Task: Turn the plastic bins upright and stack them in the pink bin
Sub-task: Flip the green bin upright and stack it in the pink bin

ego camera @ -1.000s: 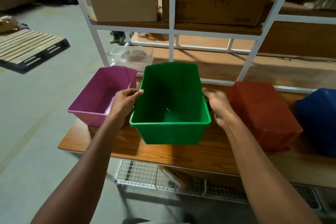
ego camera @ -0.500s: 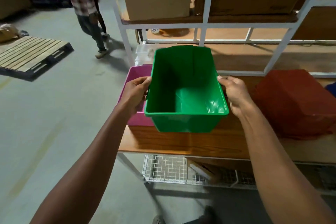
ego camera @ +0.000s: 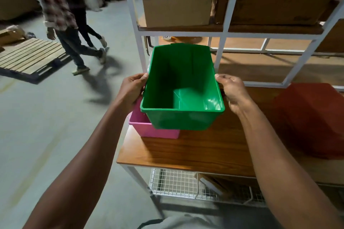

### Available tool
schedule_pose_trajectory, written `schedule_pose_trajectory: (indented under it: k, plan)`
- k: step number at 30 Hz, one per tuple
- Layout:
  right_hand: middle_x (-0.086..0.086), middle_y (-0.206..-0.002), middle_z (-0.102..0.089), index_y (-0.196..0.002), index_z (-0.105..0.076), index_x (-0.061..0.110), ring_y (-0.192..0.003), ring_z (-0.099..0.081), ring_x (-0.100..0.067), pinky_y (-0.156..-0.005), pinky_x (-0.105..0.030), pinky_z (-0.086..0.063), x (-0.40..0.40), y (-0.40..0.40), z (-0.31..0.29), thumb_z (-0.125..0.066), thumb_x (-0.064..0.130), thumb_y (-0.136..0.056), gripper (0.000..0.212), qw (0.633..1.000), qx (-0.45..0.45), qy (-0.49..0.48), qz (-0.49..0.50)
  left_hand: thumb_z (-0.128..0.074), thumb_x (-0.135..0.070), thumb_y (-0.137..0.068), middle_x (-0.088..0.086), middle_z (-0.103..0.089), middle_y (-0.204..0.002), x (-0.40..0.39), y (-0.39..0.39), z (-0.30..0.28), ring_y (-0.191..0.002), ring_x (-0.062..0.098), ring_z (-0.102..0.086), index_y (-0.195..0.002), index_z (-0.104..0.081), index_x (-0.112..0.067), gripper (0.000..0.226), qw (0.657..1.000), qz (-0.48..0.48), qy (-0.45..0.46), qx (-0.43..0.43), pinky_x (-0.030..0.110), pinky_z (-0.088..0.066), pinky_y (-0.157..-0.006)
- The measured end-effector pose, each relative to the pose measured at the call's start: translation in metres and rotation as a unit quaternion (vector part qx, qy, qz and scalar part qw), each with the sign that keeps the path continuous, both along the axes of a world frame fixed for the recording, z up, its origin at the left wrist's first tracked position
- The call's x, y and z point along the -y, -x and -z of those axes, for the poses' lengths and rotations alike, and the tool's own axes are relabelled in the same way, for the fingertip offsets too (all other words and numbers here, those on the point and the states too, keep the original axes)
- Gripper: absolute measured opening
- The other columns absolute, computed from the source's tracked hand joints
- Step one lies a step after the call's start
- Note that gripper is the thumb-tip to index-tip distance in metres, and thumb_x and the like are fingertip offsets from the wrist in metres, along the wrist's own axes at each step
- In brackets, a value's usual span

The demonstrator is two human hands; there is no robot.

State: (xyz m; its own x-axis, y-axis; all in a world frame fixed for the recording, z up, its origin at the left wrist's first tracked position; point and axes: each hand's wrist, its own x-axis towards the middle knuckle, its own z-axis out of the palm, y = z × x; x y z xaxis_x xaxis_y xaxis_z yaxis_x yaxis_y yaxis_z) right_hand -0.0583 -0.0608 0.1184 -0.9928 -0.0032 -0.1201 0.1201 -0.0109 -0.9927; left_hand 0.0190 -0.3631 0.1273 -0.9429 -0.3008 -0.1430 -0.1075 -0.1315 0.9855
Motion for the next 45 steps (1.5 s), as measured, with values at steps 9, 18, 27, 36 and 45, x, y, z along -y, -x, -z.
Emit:
schedule_pose_trajectory:
  k: [9,18,27,36,45]
  plan:
    - [-0.002,-0.111,-0.080,-0.091,-0.084,0.025,-0.117,-0.068,-0.031,-0.100,-0.049,-0.053,0.048,0.038,0.020,-0.072,0.029,-0.093,0.013,1.000,0.019,-0.011,-0.013,-0.055,-0.024,-0.109,-0.005,-0.079,-0.089,0.050,0.029,0.017,-0.058,0.003,-0.066,-0.117,-0.076,-0.014,0.025,1.000,-0.025,0.010,0.013,0.020,-0.053,-0.054]
    - [-0.006,-0.125,-0.076,-0.124,-0.076,0.011,-0.122,-0.066,-0.026,-0.104,-0.042,-0.052,0.099,0.044,0.028,-0.066,0.021,-0.102,0.026,0.998,0.030,-0.042,0.023,-0.057,-0.026,-0.108,-0.001,-0.080,-0.099,0.101,0.058,0.033,-0.072,0.007,-0.068,-0.122,-0.078,-0.015,0.028,1.000,-0.002,0.006,0.018,0.020,-0.055,-0.059]
    - [-0.004,-0.123,-0.076,-0.126,-0.074,0.012,-0.110,-0.065,-0.018,-0.069,-0.025,-0.043,0.110,0.034,0.054,-0.062,0.020,-0.104,0.026,0.995,0.066,-0.059,0.035,-0.057,-0.023,-0.108,0.005,-0.080,-0.108,0.116,0.064,0.064,-0.079,0.014,-0.069,-0.126,-0.077,-0.012,0.028,0.999,0.023,0.014,0.047,0.022,-0.056,-0.059]
    - [-0.003,-0.127,-0.074,-0.128,-0.073,0.018,-0.124,-0.064,-0.027,-0.093,-0.037,-0.051,0.105,0.036,0.076,-0.063,0.021,-0.104,0.027,0.991,0.097,-0.090,0.022,-0.057,-0.022,-0.108,0.008,-0.079,-0.119,0.114,0.063,0.097,-0.097,0.023,-0.071,-0.131,-0.074,-0.013,0.030,0.996,0.026,0.038,0.074,0.035,-0.059,-0.076]
    - [0.001,-0.126,-0.067,-0.135,-0.067,0.011,-0.120,-0.059,-0.018,-0.096,-0.031,-0.045,0.110,0.037,0.088,-0.059,0.014,-0.105,0.031,0.988,0.118,-0.104,0.009,-0.057,-0.020,-0.108,0.011,-0.077,-0.121,0.116,0.061,0.114,-0.107,0.030,-0.069,-0.134,-0.072,-0.012,0.031,0.993,0.018,0.058,0.098,0.050,-0.060,-0.088]
